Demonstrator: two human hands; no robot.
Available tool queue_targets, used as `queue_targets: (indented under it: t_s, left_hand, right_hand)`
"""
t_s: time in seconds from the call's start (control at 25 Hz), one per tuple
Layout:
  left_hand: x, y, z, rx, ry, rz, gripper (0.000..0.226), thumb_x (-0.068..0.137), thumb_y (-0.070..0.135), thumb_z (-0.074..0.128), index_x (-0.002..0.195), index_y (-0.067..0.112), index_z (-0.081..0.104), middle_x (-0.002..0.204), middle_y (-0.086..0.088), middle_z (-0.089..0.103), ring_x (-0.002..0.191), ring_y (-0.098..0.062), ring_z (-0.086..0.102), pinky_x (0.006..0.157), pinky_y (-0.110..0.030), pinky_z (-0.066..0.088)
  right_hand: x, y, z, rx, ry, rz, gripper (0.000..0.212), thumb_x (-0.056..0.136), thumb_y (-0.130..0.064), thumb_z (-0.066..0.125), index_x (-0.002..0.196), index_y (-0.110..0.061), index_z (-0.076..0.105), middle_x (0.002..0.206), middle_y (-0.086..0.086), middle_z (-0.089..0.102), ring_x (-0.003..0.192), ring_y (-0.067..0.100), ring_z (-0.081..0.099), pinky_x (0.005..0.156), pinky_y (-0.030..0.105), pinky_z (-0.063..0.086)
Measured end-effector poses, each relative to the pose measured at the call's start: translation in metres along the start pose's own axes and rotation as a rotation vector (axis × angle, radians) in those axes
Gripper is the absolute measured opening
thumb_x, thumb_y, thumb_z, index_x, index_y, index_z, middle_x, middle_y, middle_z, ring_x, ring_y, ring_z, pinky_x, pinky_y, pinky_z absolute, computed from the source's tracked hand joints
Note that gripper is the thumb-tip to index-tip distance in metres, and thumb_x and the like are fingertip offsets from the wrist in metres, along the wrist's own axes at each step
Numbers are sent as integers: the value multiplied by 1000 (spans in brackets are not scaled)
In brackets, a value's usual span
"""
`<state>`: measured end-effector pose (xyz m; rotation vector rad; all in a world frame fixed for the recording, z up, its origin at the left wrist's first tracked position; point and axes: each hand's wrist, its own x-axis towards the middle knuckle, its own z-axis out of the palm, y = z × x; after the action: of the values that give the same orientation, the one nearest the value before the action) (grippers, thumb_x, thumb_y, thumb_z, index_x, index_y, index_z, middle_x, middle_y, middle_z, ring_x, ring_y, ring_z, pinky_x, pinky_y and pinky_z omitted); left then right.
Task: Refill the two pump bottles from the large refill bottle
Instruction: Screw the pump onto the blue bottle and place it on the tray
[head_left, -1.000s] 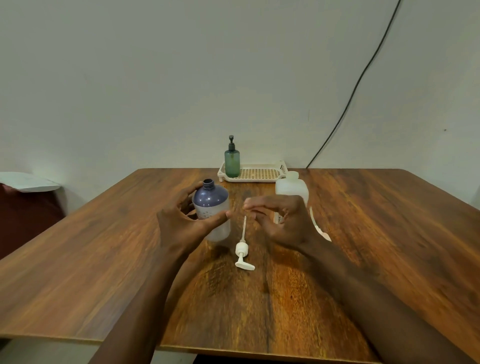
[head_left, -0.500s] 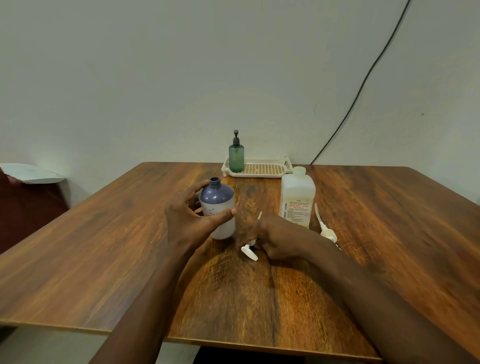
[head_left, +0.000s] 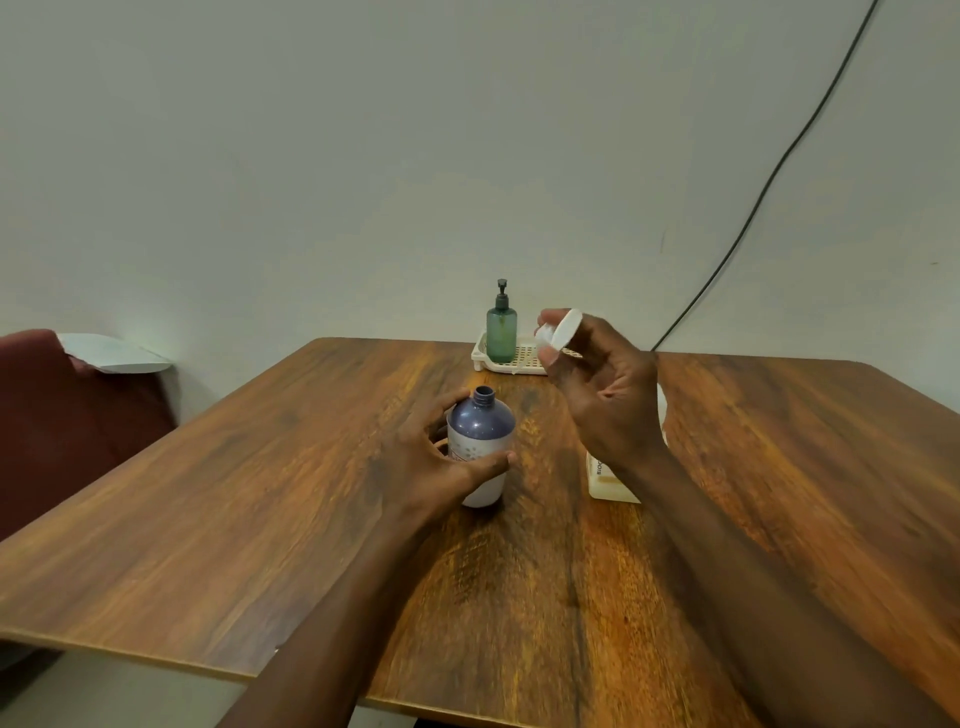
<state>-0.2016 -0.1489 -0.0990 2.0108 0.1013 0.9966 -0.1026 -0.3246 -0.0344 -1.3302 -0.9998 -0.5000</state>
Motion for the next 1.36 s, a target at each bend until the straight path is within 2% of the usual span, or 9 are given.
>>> queue_targets:
  t_s: [0.08, 0.2, 0.48, 0.68, 0.84, 1.0, 1.12, 1.24, 1.36]
  left_hand:
    - [0, 2, 1, -1, -11, -9, 92, 62, 42, 97, 143, 26, 57, 135, 7, 65, 120, -11, 63, 95, -27, 57]
    - [1, 4, 3, 6, -11, -1, 91, 64, 39, 97, 144, 24, 57, 136, 7, 65, 120, -9, 62, 93, -19, 54]
    - [1, 4, 6, -12, -1, -16, 89, 65, 38, 97, 143, 25, 57, 134, 10, 66, 117, -5, 62, 83, -4, 49]
    - [-2, 7, 8, -28, -18, 45, 86, 65, 37, 97, 140, 23, 60, 128, 15, 66, 111, 4, 63, 85, -5, 50]
    - [-4, 13, 17, -72, -4, 97, 84, 65, 40, 97, 138, 21, 62, 128, 10, 70, 114, -2, 67, 89, -22, 59]
    - [-5, 14, 21, -89, 16, 134, 84, 66, 47, 94, 139, 20, 62, 129, 9, 69, 115, -2, 67, 89, -23, 59]
    - [-7, 9, 23, -89, 14, 137, 84, 67, 50, 92, 140, 21, 62, 131, 9, 69, 115, -3, 67, 88, -26, 60]
    - [-10, 6, 24, -72, 32, 143, 85, 68, 47, 94, 142, 21, 60, 133, 9, 69, 117, -2, 66, 89, -24, 60]
    - [-13, 3, 25, -63, 53, 171, 84, 69, 43, 96, 142, 19, 60, 133, 8, 68, 118, -2, 66, 89, -18, 57]
  right_hand:
    - [6, -3, 1, 87, 55, 23, 34, 100, -12, 66, 134, -7, 62, 129, 7, 70, 121, 22, 67, 97, 44, 59]
    - [8, -8, 2, 143, 102, 37, 35, 101, -12, 64, 134, -3, 60, 128, 14, 69, 120, 29, 67, 96, 53, 58]
    - [8, -7, -1, 165, 111, 46, 32, 102, -11, 61, 134, -6, 60, 126, 15, 69, 117, 30, 69, 95, 57, 58]
    - [4, 2, 3, 192, -27, 145, 34, 100, -6, 63, 134, -4, 62, 123, 10, 73, 114, 23, 71, 92, 41, 61]
    - [-3, 6, 8, 66, -162, 242, 36, 97, -11, 69, 132, -18, 66, 118, -16, 72, 113, 4, 70, 90, 24, 59]
    - [-7, 10, 9, -82, -249, 311, 38, 92, -18, 76, 130, -20, 70, 121, -12, 73, 110, 2, 69, 94, 30, 60]
    - [-10, 11, 10, -187, -223, 298, 44, 86, -23, 82, 129, -19, 71, 120, -12, 73, 104, -4, 69, 90, 23, 59]
    - [-13, 9, 12, -311, -133, 273, 44, 76, -36, 89, 116, -26, 75, 100, -26, 70, 89, -15, 68, 76, 11, 57]
    - [-13, 6, 12, -320, -112, 272, 46, 71, -49, 89, 110, -28, 76, 88, -34, 66, 85, -16, 68, 69, 11, 58]
